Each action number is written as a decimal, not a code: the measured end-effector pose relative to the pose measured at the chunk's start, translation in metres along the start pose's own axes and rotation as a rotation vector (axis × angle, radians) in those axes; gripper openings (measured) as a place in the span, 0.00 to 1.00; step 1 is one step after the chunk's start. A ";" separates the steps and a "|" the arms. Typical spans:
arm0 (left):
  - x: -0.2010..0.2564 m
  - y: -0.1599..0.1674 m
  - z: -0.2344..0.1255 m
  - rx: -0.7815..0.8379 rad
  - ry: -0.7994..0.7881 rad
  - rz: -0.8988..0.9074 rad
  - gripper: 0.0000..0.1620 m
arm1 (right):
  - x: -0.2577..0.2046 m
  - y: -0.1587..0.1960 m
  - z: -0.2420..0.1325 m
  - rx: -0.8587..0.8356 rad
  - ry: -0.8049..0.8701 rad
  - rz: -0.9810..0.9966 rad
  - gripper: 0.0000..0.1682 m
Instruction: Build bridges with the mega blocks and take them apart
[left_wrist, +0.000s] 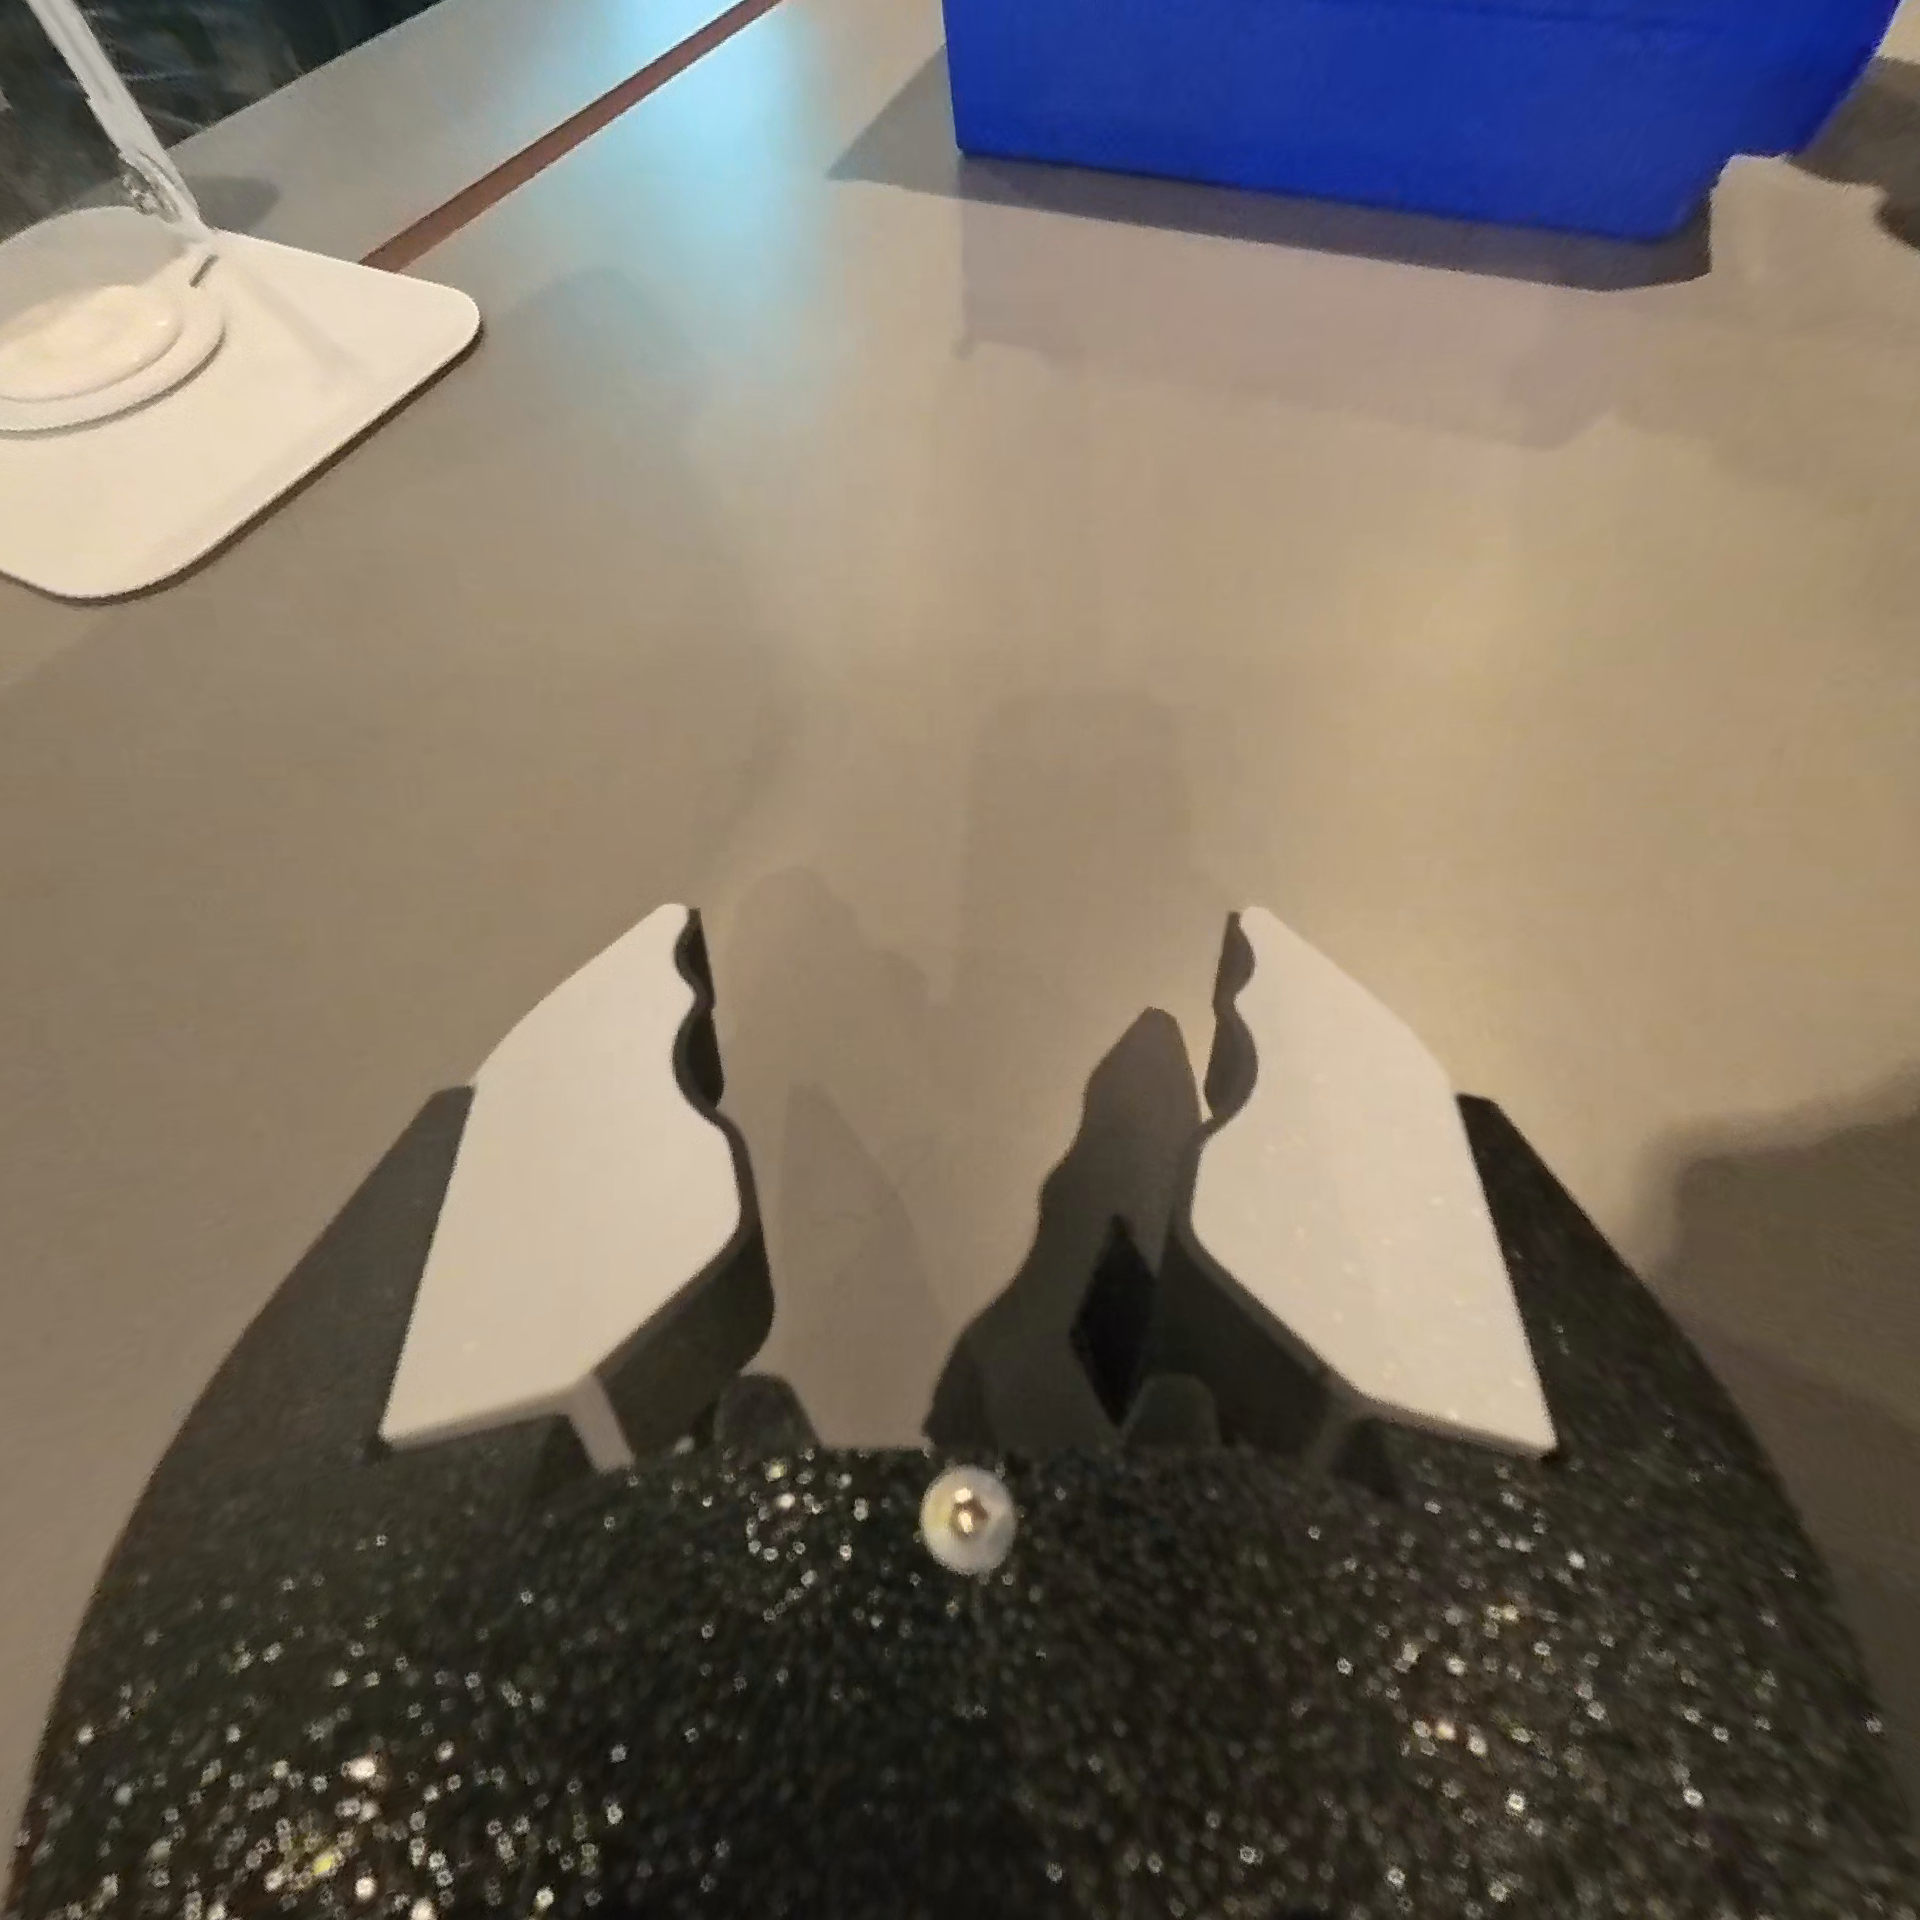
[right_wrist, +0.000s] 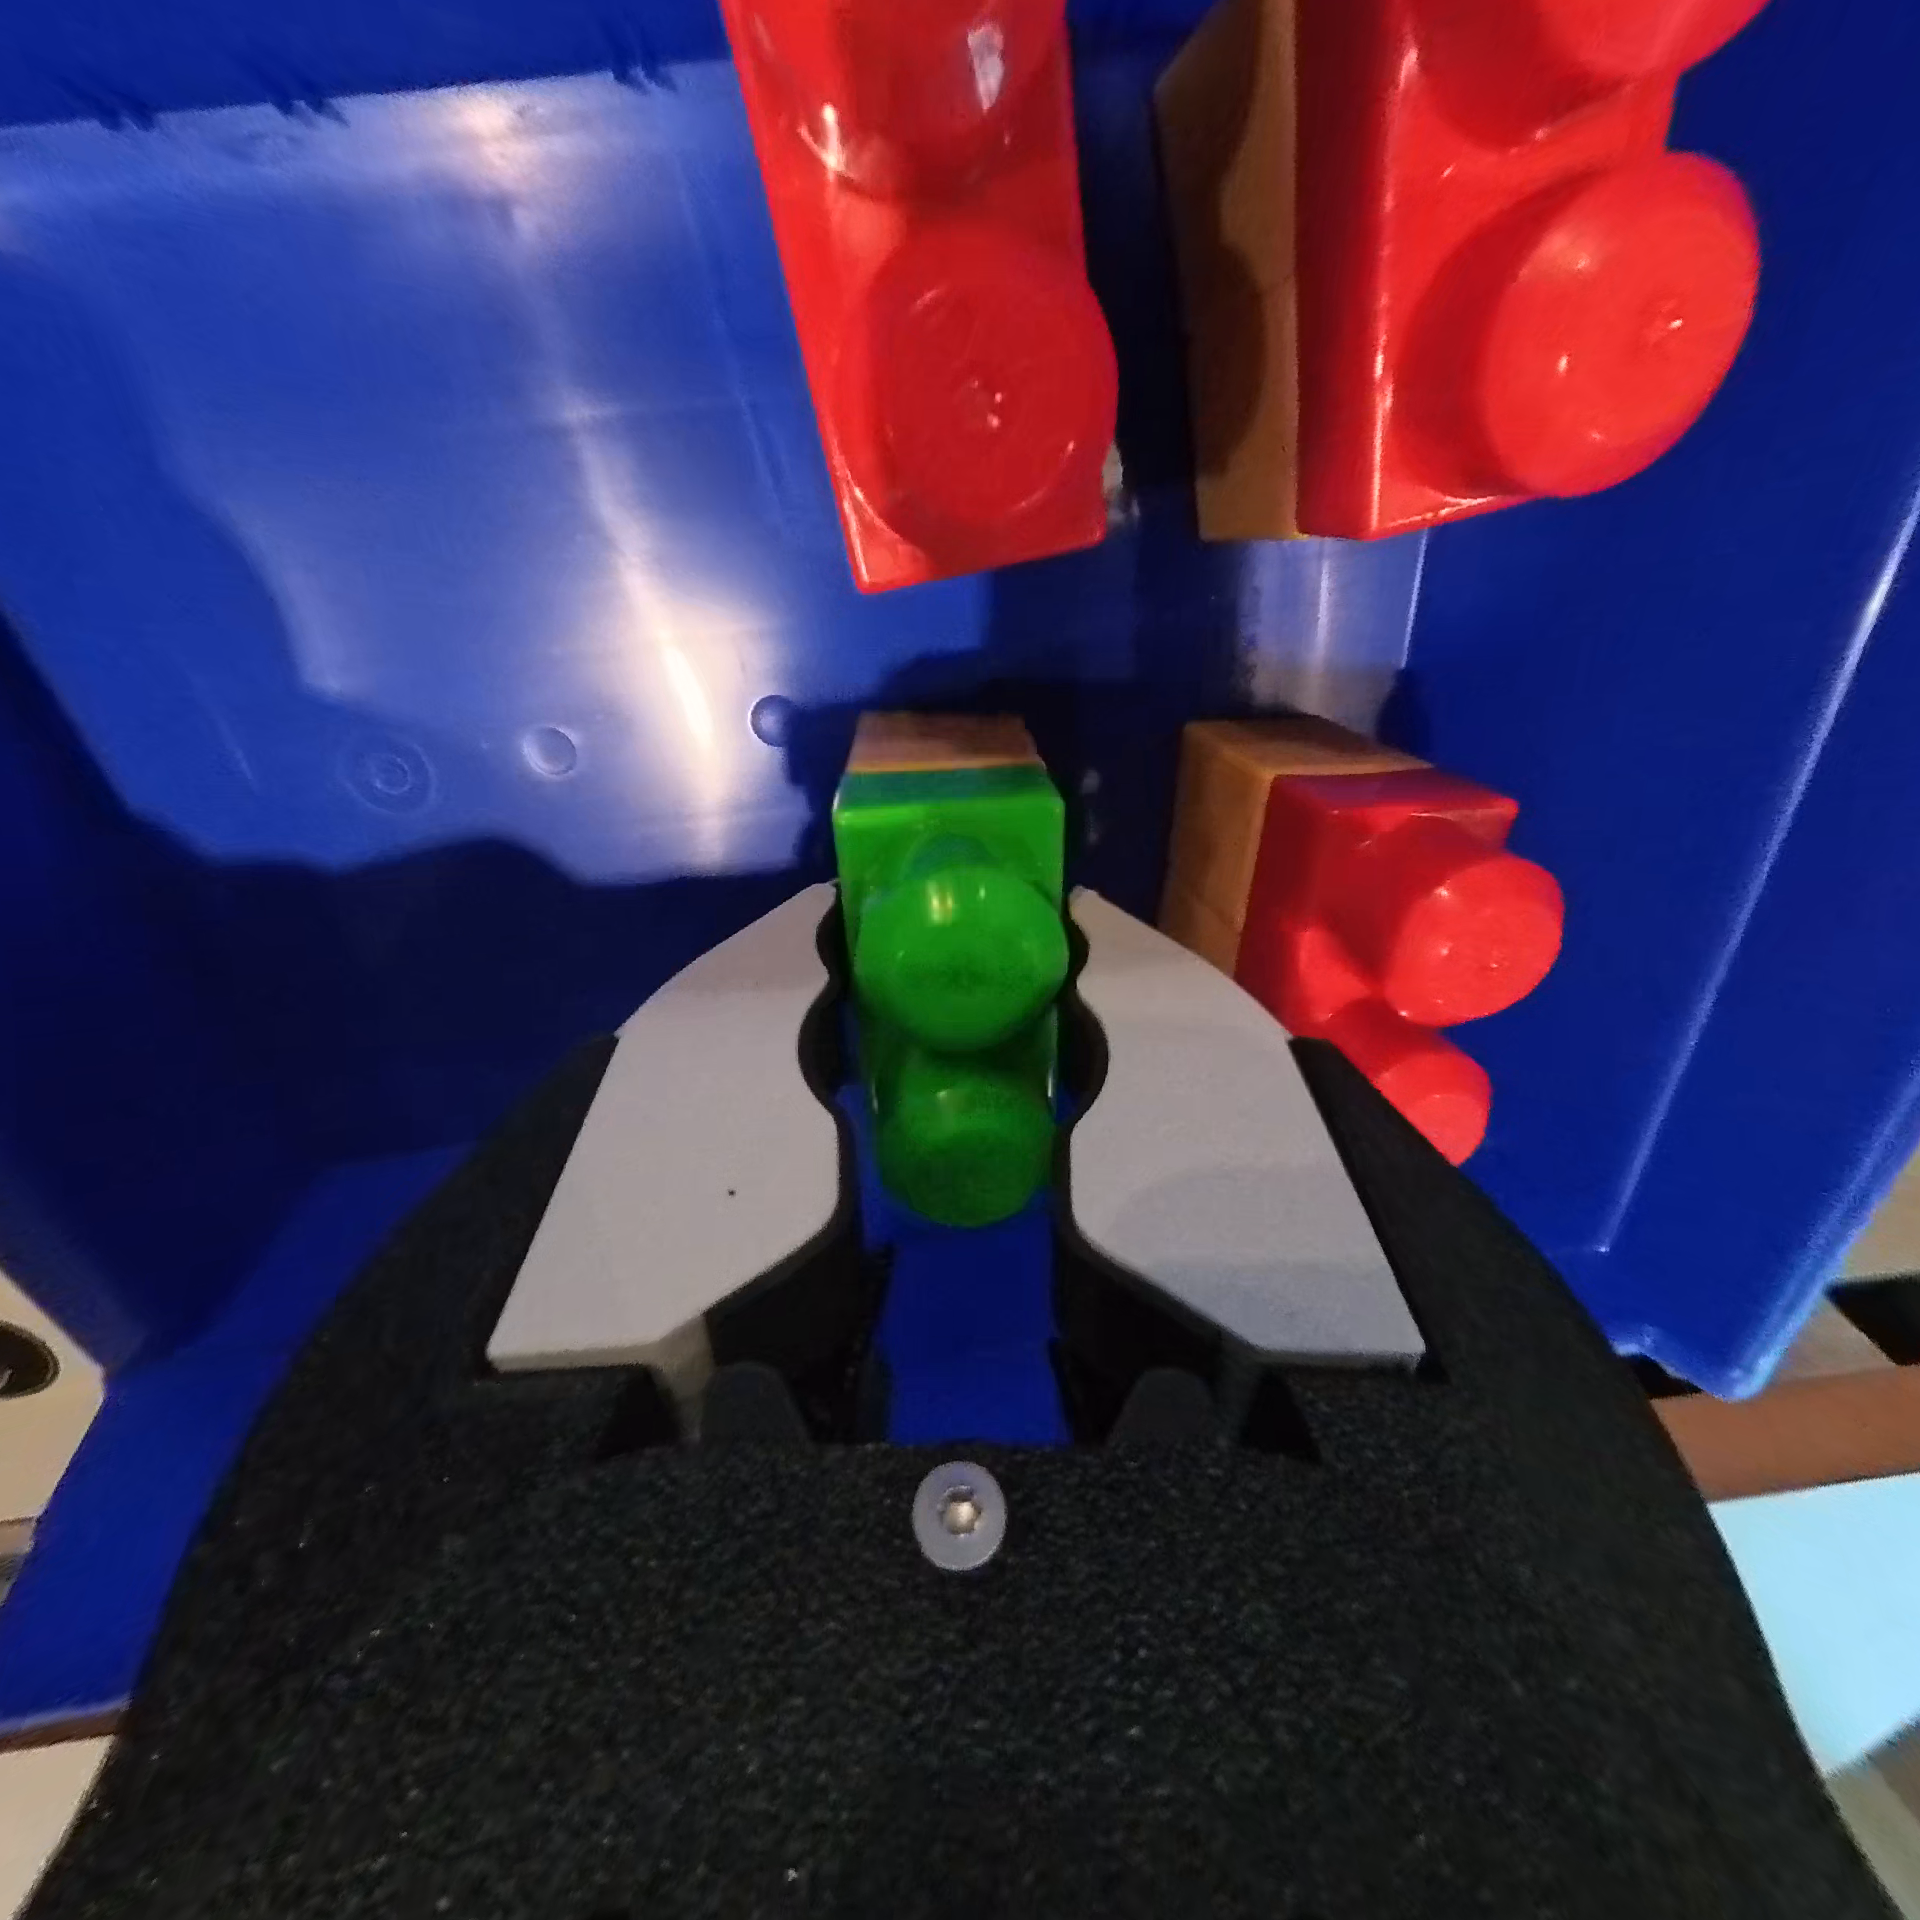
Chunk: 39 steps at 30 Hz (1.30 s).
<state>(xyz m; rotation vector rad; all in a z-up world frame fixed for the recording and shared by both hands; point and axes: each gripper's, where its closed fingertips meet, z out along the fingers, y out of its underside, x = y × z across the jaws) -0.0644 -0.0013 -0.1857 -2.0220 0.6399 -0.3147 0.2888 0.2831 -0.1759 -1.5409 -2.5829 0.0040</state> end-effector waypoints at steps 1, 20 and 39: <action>0.000 0.000 0.000 0.001 0.003 -0.001 0.57 | 0.000 0.000 0.001 -0.003 0.002 0.004 0.22; -0.043 -0.022 -0.043 0.120 -0.222 -0.070 0.61 | -0.020 -0.069 -0.130 0.346 0.526 0.248 0.24; -0.099 0.002 -0.092 0.195 -0.706 -0.053 0.51 | -0.012 -0.412 -0.039 1.095 0.795 0.673 0.26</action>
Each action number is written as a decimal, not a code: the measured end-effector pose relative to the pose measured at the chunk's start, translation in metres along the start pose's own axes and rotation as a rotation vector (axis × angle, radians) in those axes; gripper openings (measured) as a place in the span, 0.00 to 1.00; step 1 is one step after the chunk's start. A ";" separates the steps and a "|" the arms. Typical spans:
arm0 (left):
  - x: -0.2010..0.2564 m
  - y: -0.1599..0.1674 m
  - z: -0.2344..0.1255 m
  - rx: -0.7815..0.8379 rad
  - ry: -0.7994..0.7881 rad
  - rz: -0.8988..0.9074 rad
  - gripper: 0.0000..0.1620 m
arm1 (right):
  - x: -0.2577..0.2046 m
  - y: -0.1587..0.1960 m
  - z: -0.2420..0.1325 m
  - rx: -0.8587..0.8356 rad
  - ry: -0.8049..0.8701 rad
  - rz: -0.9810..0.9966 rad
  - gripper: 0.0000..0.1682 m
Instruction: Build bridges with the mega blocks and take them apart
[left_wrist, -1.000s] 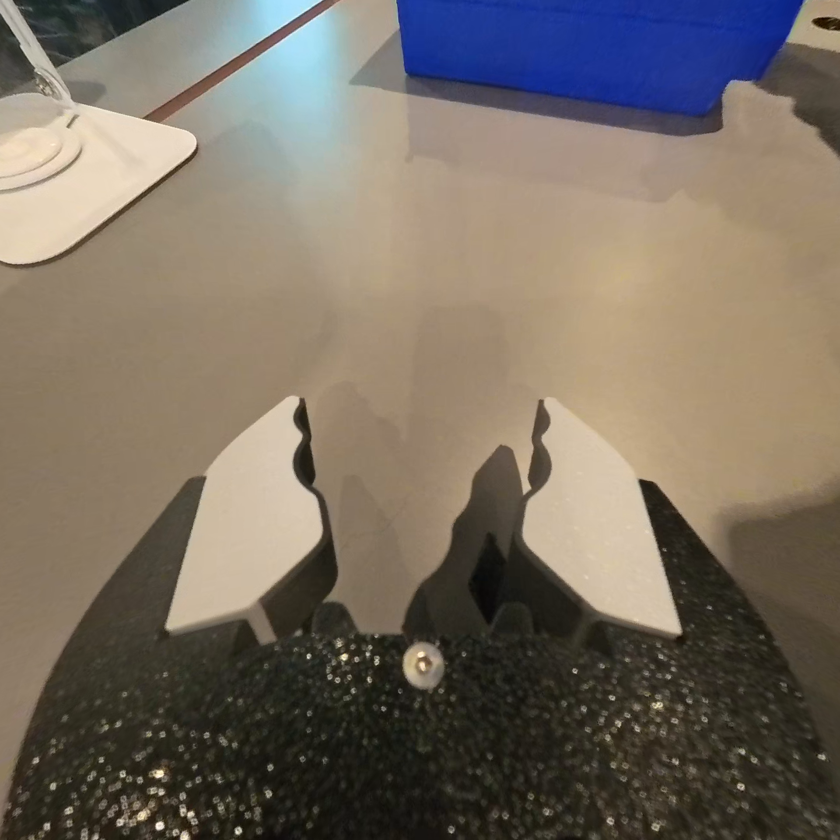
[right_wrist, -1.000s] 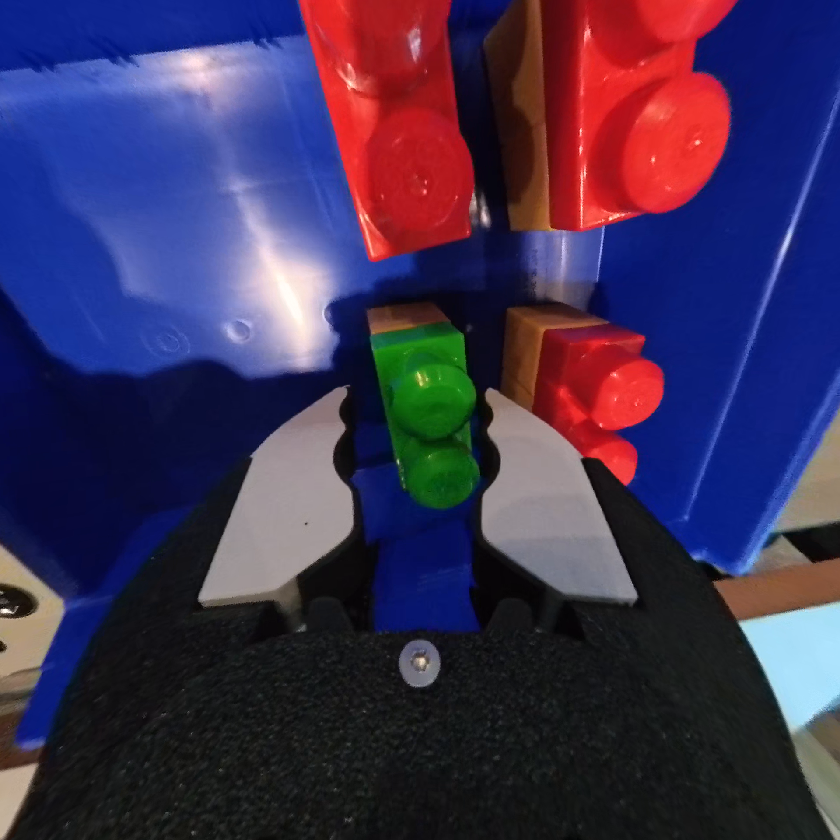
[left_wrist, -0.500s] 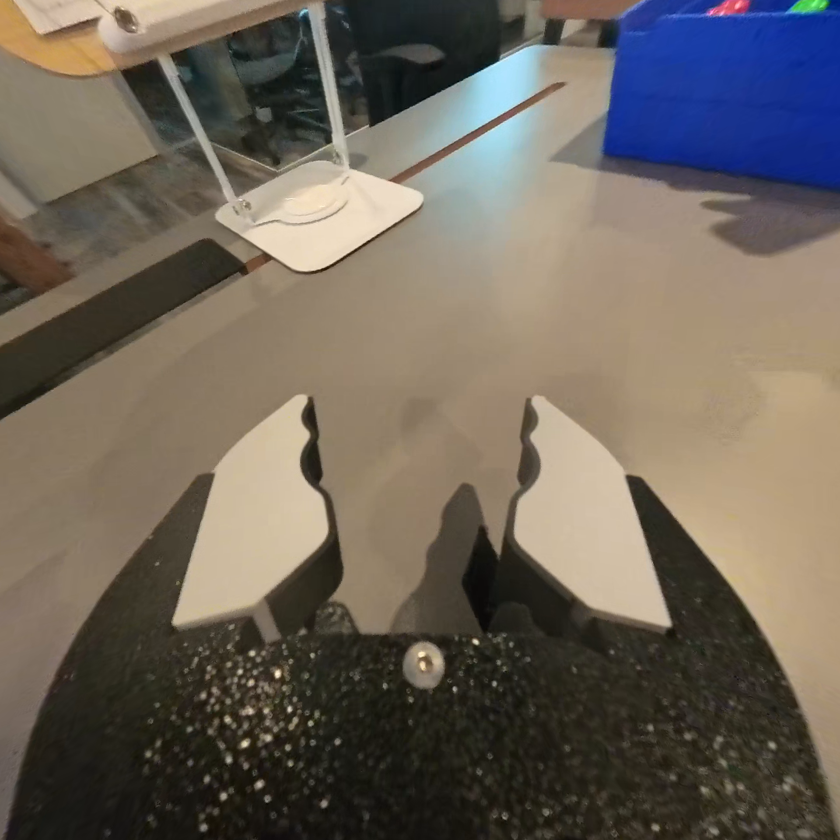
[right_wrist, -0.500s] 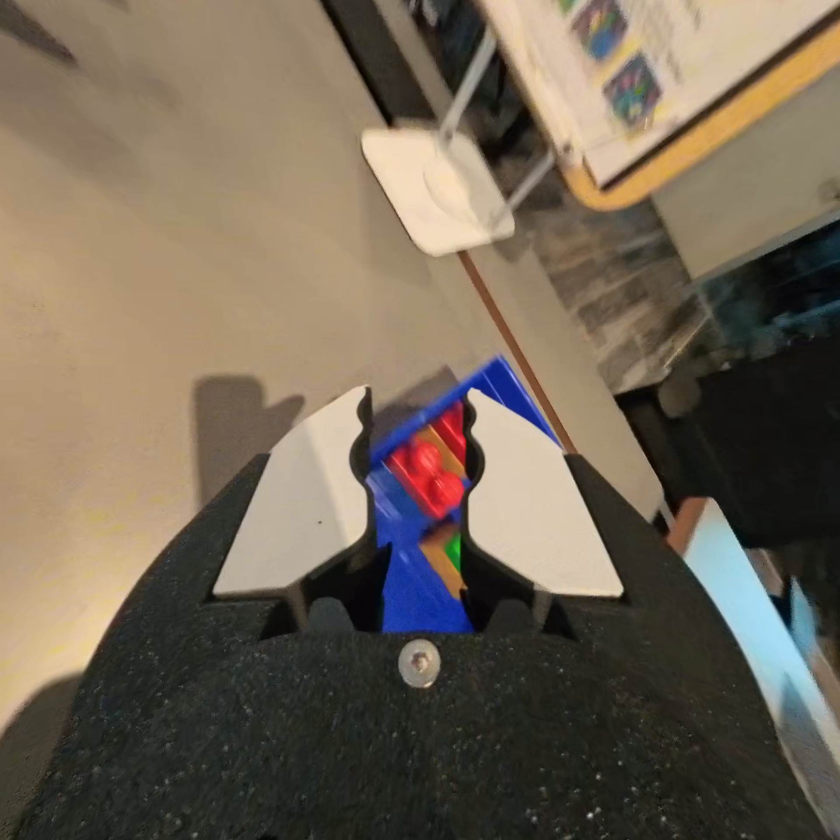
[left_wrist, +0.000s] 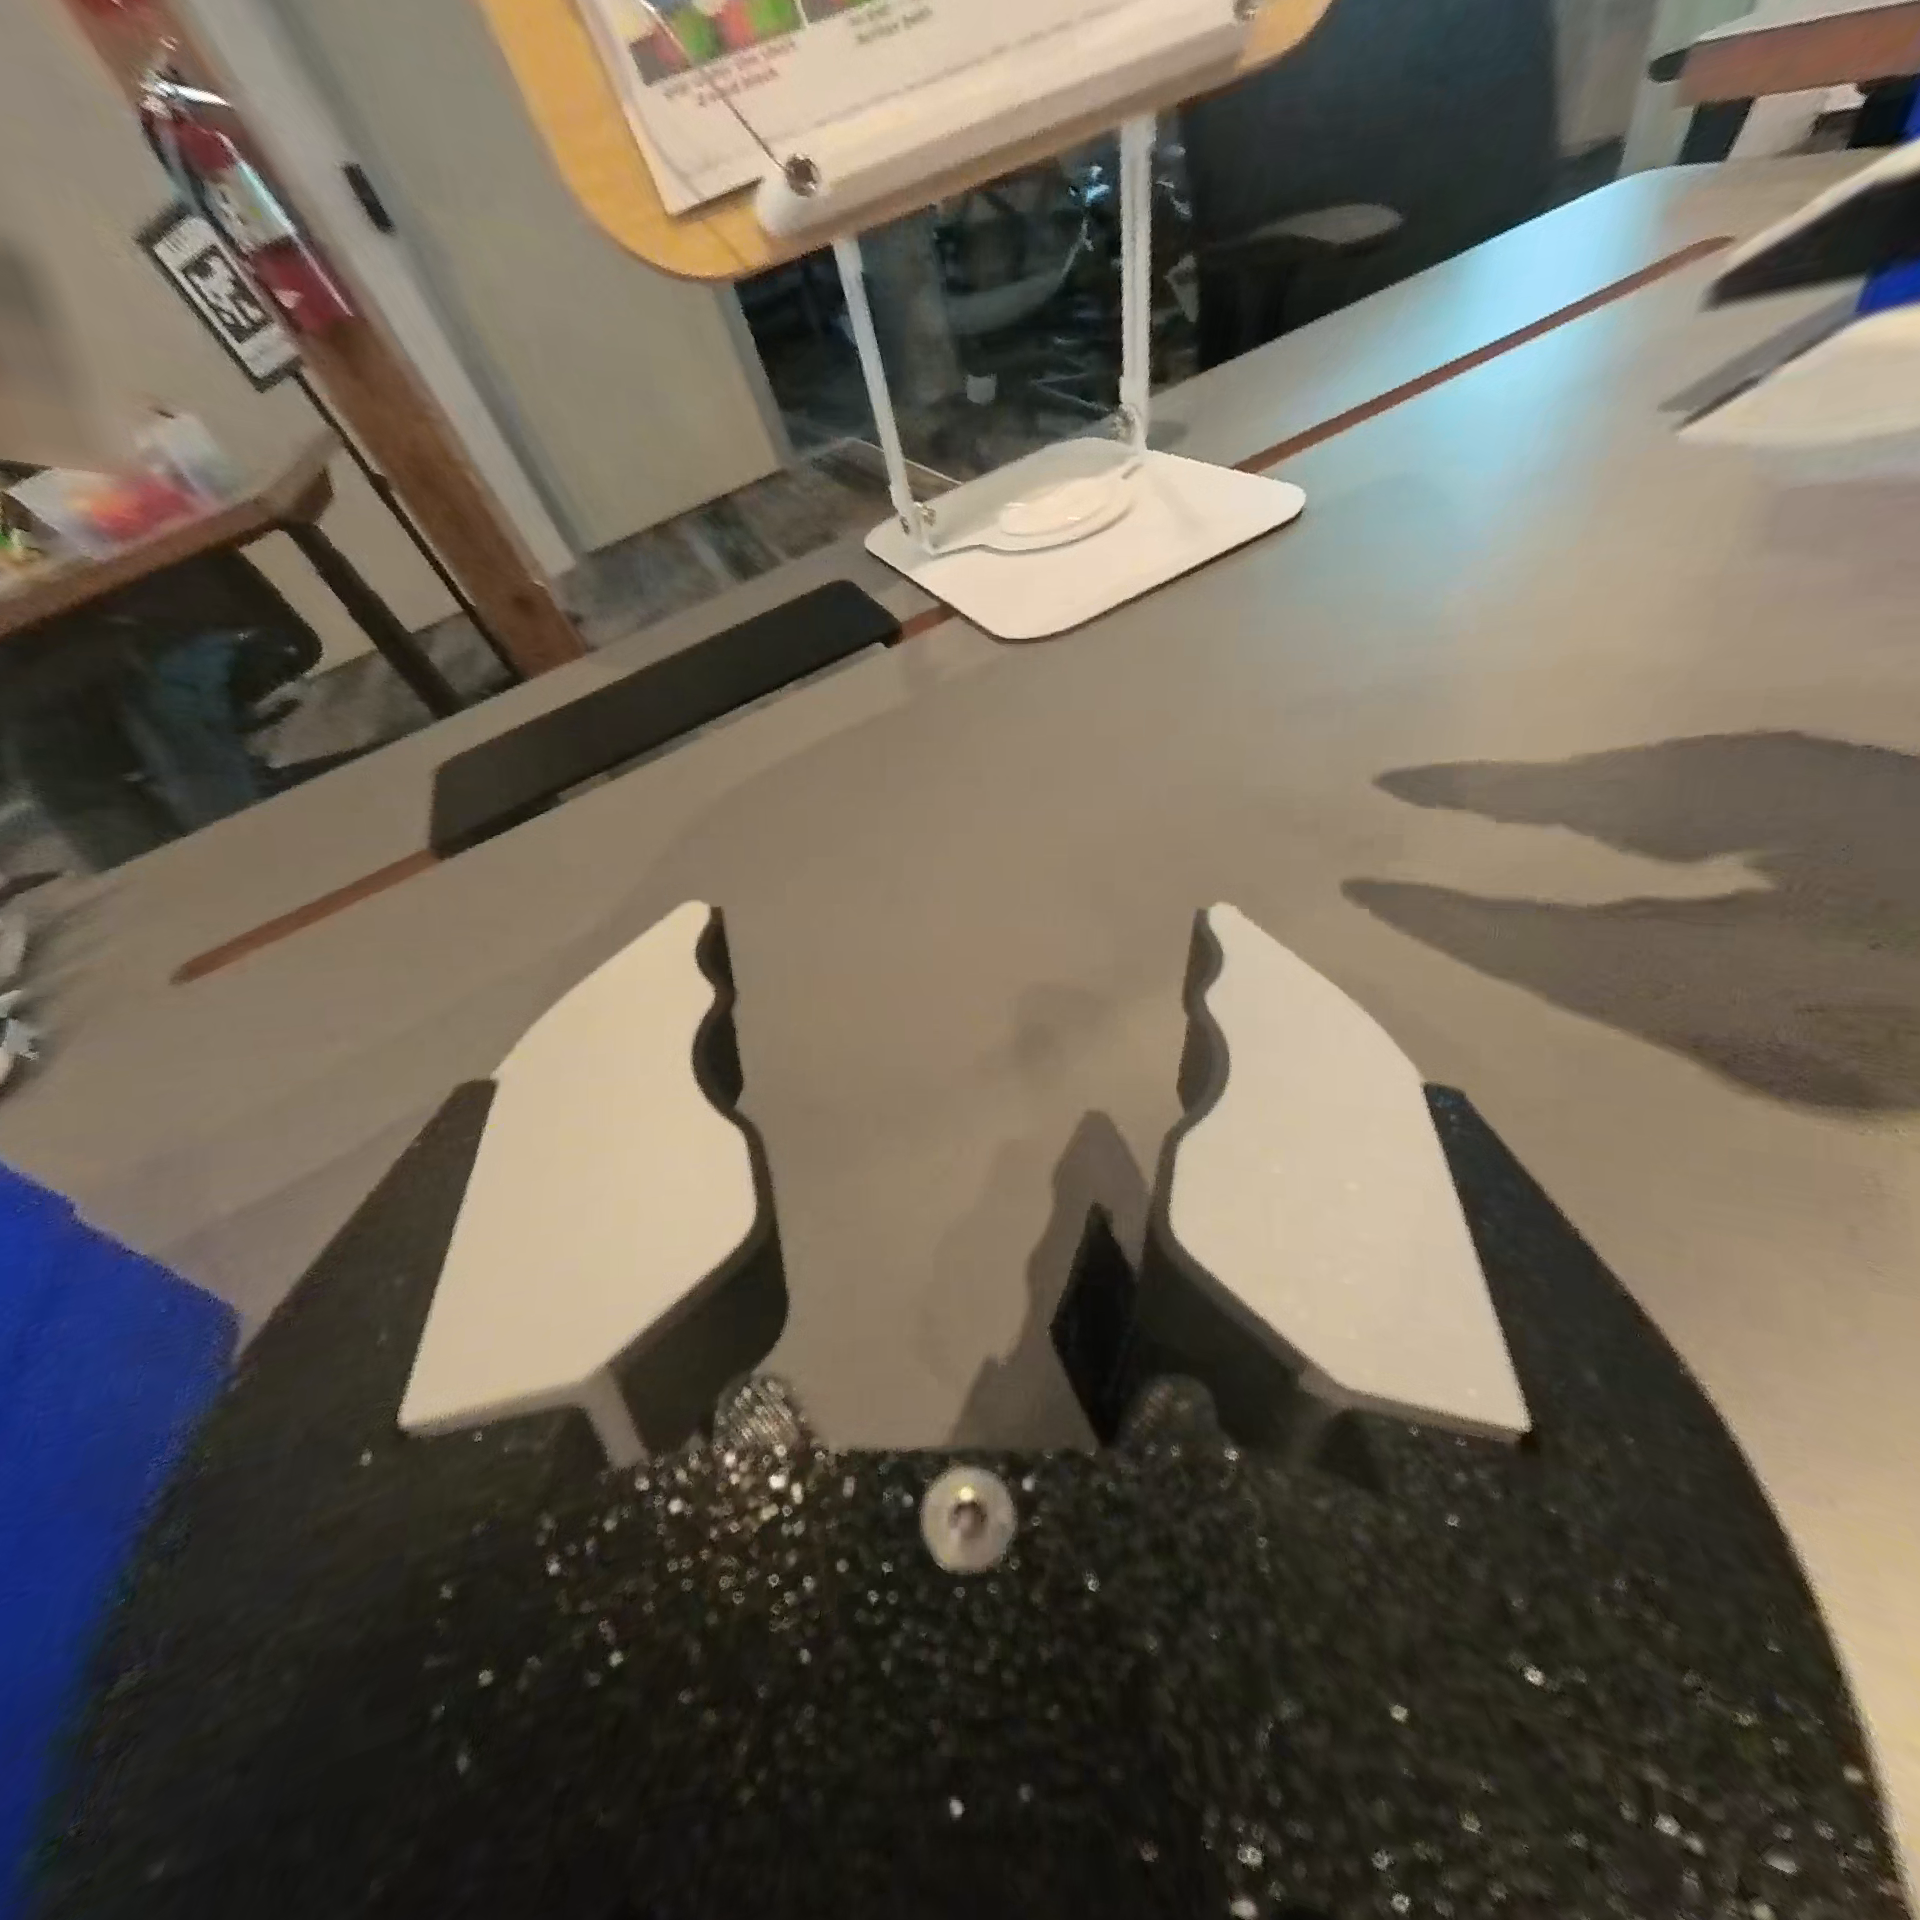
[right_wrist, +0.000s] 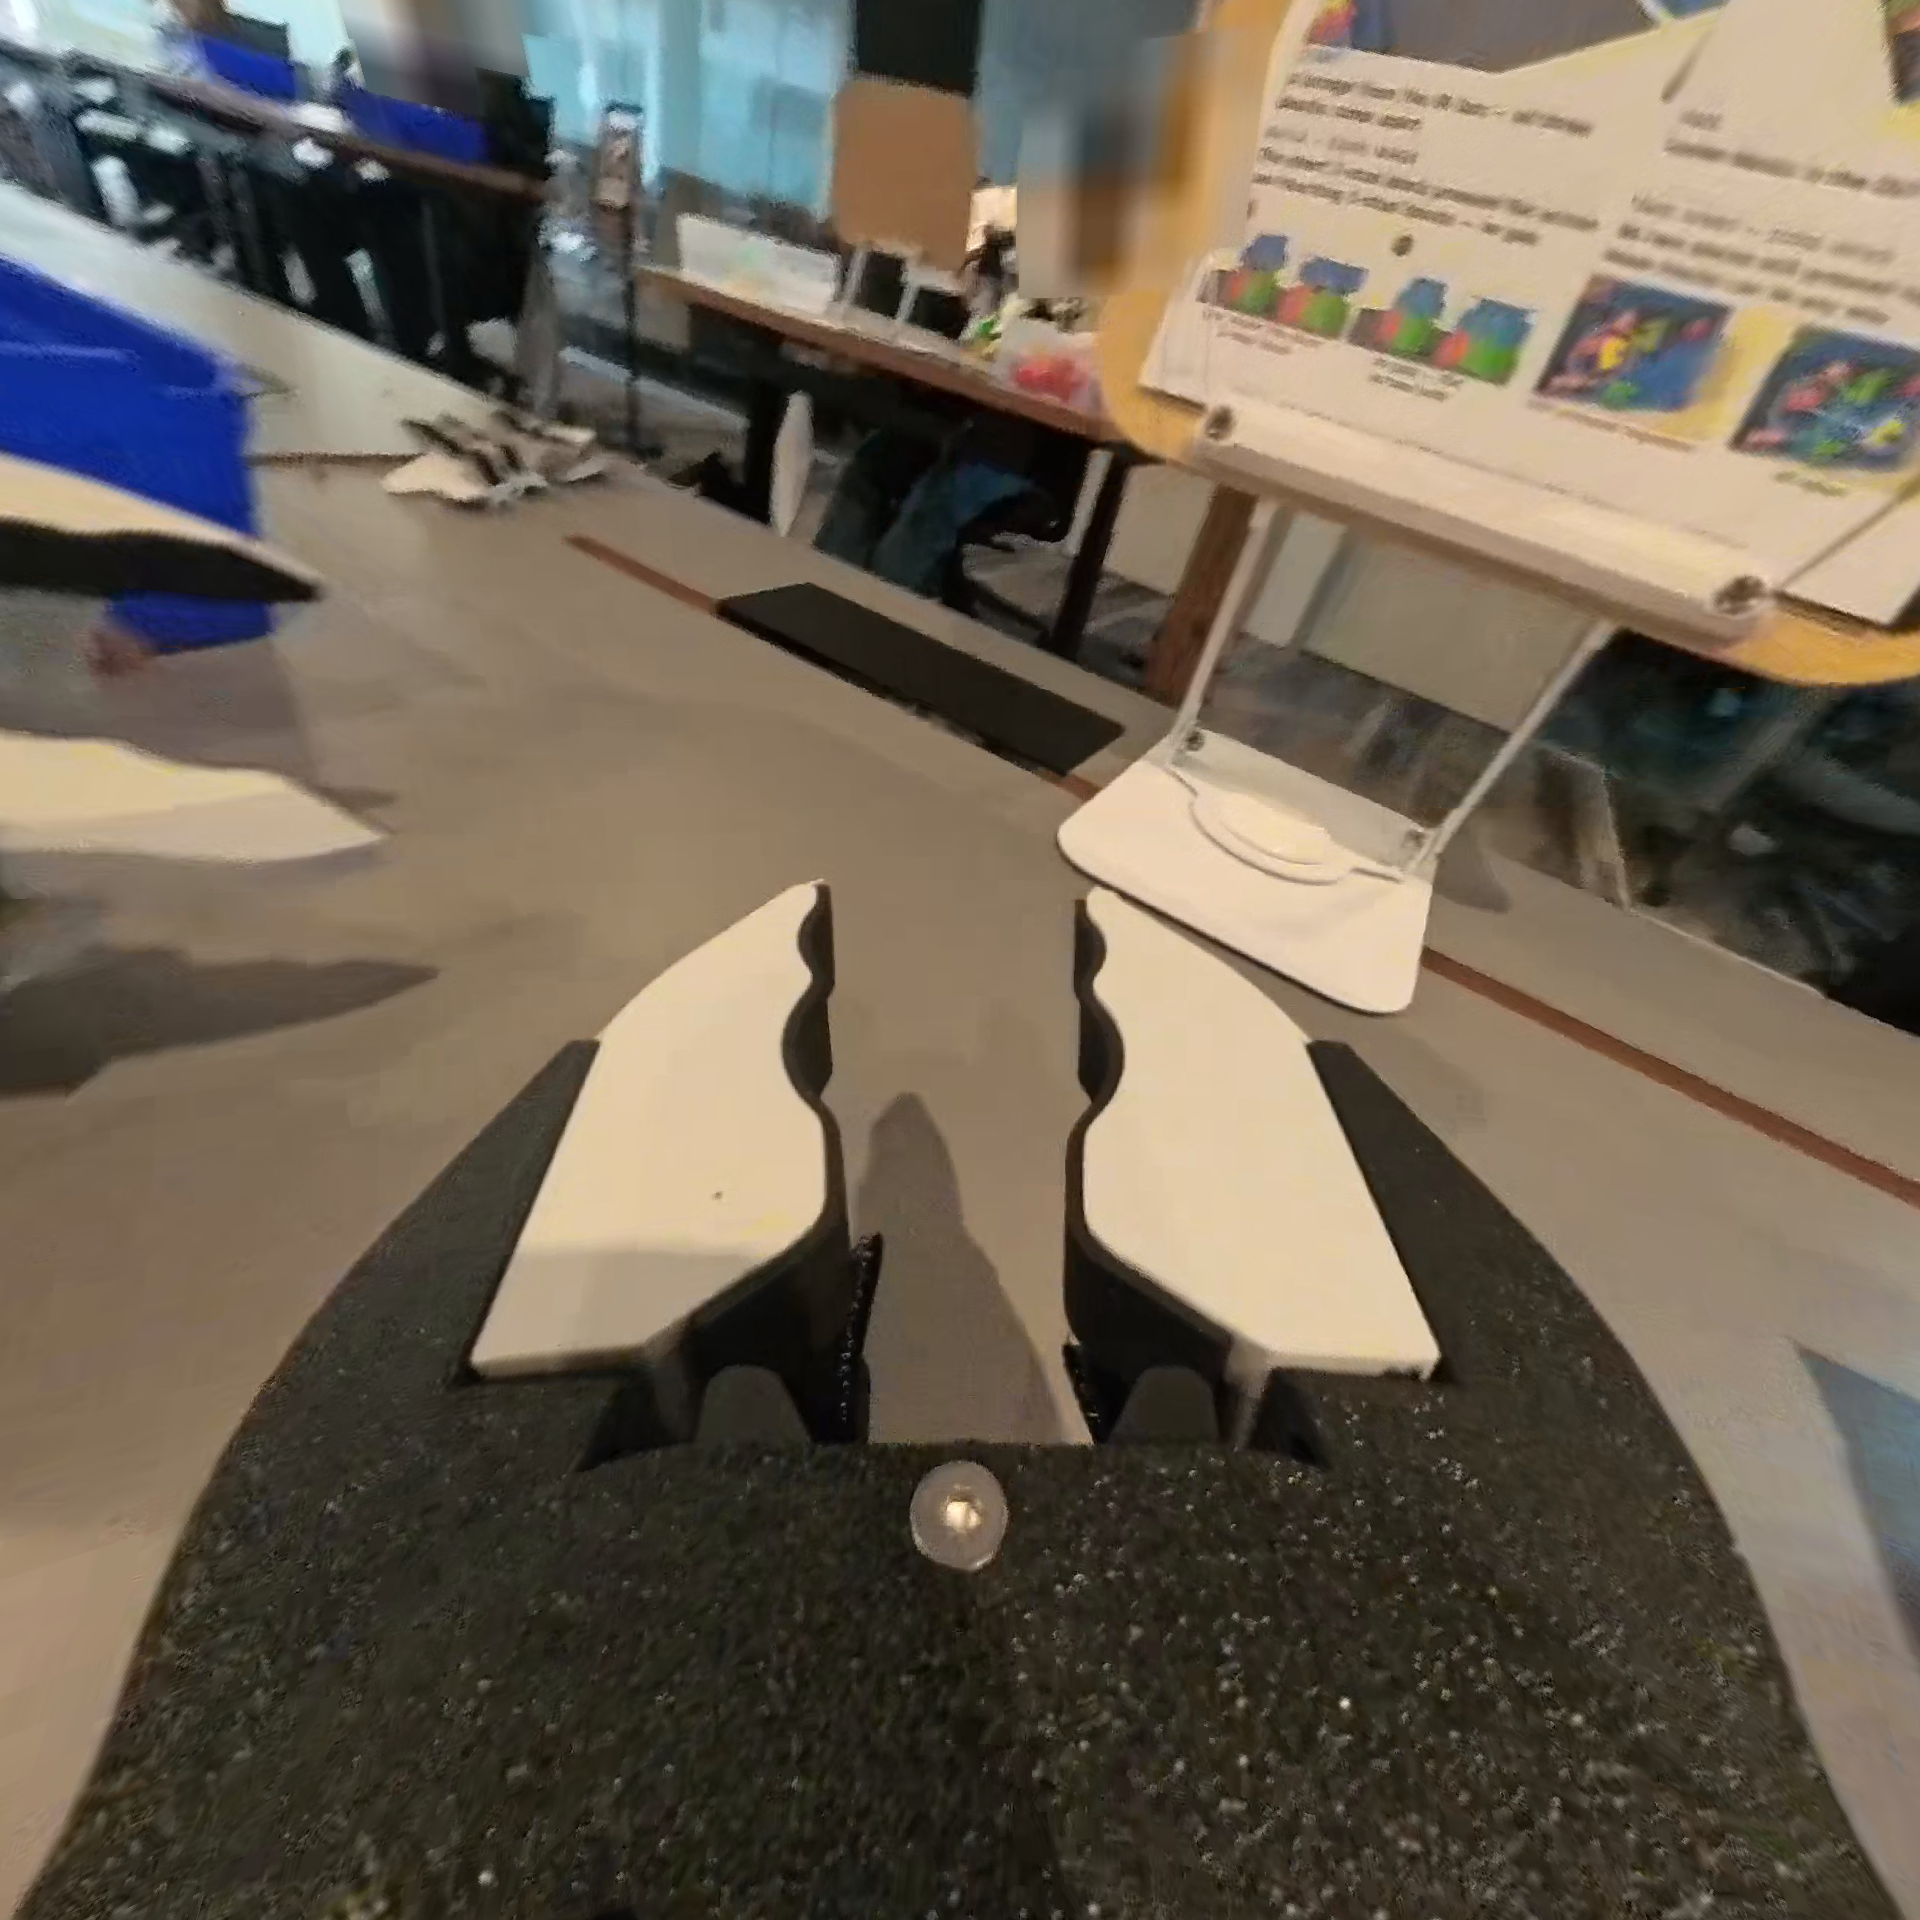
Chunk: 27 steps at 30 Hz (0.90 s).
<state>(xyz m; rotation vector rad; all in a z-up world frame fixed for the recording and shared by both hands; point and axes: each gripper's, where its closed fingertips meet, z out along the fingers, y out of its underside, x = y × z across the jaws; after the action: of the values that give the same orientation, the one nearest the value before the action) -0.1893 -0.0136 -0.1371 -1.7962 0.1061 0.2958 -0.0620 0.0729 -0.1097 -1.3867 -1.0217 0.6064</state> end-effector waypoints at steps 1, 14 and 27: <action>-0.002 -0.001 -0.001 0.014 -0.010 -0.006 0.51 | 0.000 0.001 0.008 0.011 0.025 0.021 0.27; -0.009 -0.003 -0.003 0.066 0.008 -0.134 0.54 | -0.016 -0.002 -0.005 0.164 -0.015 -0.043 0.30; -0.005 -0.023 -0.013 0.146 0.027 -0.141 0.54 | -0.020 -0.011 -0.005 0.256 -0.003 -0.122 0.28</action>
<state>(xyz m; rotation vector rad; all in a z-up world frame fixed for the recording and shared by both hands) -0.1871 -0.0207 -0.1114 -1.6541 0.0194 0.1587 -0.0696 0.0515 -0.1034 -1.0920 -0.9865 0.6247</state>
